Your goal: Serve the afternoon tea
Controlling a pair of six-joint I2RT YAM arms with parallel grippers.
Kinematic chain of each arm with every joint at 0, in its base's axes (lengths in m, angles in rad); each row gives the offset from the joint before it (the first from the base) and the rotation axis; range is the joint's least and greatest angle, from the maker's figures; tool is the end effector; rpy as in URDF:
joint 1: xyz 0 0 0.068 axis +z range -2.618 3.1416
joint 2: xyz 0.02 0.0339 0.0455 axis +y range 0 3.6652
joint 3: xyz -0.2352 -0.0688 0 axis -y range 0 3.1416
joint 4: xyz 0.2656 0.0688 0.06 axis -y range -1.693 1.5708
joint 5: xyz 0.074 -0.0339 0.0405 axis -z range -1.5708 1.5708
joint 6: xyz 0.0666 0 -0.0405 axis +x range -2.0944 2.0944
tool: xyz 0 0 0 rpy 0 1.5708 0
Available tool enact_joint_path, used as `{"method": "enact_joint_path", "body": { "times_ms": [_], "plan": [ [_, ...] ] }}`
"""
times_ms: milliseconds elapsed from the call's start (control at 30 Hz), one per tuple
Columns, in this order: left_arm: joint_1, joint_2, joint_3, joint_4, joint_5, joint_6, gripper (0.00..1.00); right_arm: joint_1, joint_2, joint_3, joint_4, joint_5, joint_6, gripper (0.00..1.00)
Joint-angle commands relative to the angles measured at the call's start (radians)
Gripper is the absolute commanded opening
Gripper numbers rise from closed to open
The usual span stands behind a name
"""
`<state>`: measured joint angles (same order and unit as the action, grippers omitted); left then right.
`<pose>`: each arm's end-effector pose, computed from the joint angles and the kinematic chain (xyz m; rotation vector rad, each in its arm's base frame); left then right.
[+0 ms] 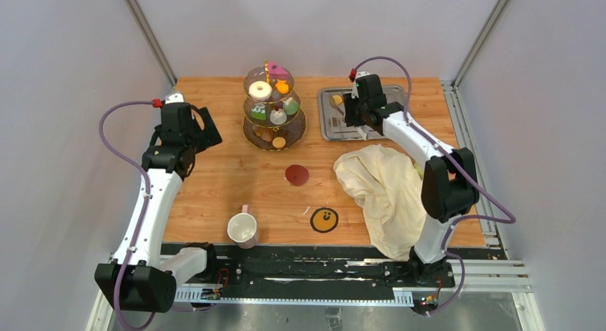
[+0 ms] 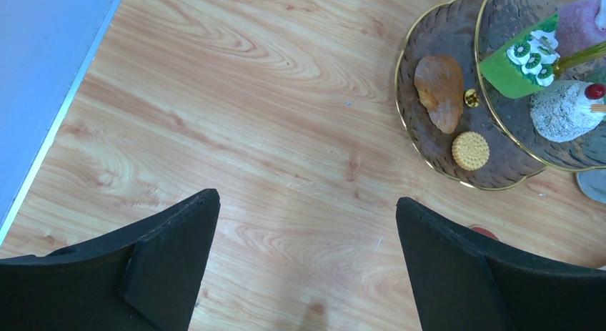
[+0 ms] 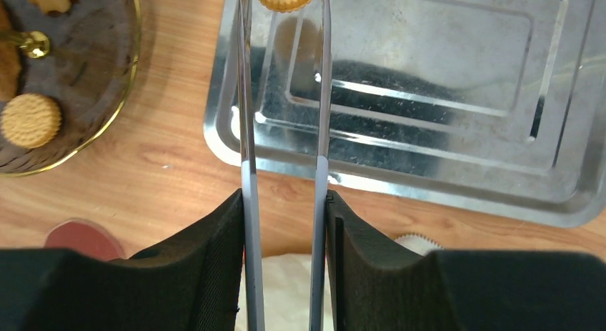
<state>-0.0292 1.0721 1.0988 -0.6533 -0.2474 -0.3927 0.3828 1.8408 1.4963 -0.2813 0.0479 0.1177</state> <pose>0.2840 0.0080 0.3059 -0.5280 2.1107 0.0318 0.4343 0.1714 0.2246 -0.2646 2.1891 0.2279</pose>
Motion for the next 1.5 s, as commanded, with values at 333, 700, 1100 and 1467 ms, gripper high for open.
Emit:
{"method": "enact_joint_path", "body": {
  "times_ms": [333, 700, 1100, 1467],
  "plan": [
    [0.005, -0.076, -0.011, -0.018, -0.02, 0.029, 0.98, 0.119, -0.107, -0.111, 0.079, -0.16, 0.055, 0.16],
    [0.005, -0.117, -0.027, -0.025, -0.019, 0.034, 0.98, 0.214, -0.005, 0.016, 0.027, -0.161, 0.015, 0.18],
    [0.005, -0.11, -0.007, -0.048, -0.029, 0.053, 0.98, 0.234, 0.09, 0.08, 0.004, -0.144, 0.007, 0.39],
    [0.005, -0.101, -0.008, -0.045, -0.026, 0.05, 0.98, 0.232, 0.084, 0.083, 0.003, -0.143, -0.002, 0.45]
  ]
}}
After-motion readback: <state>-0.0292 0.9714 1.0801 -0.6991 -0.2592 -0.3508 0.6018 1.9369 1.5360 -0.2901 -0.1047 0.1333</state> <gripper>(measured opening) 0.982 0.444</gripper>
